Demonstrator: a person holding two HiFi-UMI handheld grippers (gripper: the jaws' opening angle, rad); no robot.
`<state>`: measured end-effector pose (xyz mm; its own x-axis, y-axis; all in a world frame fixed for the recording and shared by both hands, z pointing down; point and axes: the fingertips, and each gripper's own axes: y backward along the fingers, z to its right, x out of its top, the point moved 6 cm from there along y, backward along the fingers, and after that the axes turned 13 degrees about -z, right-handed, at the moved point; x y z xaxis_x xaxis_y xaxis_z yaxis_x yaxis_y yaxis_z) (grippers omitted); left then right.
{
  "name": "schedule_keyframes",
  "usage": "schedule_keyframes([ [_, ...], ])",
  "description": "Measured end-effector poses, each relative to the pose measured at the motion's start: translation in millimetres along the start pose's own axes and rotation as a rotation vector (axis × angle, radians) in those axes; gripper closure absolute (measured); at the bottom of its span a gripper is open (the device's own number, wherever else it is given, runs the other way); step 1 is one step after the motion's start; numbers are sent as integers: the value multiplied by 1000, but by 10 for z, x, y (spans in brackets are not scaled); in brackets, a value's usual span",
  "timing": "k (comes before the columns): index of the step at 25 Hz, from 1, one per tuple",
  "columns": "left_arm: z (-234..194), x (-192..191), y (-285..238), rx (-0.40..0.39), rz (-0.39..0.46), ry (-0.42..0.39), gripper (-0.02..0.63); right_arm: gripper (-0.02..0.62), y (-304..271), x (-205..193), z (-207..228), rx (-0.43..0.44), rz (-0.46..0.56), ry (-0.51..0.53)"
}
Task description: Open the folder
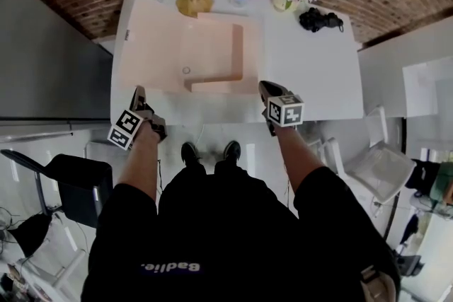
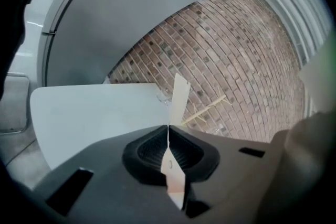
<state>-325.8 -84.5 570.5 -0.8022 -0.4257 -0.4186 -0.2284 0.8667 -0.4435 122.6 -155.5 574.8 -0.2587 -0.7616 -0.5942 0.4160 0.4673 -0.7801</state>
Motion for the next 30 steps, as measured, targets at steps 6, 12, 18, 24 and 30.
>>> schedule_keyframes([
  [6,406,-73,47,-70,-47,-130,595,566,216,81,-73,38,59,-10],
  [12,718,-223,38,-147,-102,-217,580,566,391,164,-180,67,111,18],
  [18,999,-408,53,-220,-182,-318,577,566,477,85,-218,78,115,7],
  [24,1318,-564,123,-278,-225,-418,597,566,635,53,-267,94,136,8],
  [30,1656,-638,327,-346,-234,-494,603,566,841,90,-414,139,193,-6],
])
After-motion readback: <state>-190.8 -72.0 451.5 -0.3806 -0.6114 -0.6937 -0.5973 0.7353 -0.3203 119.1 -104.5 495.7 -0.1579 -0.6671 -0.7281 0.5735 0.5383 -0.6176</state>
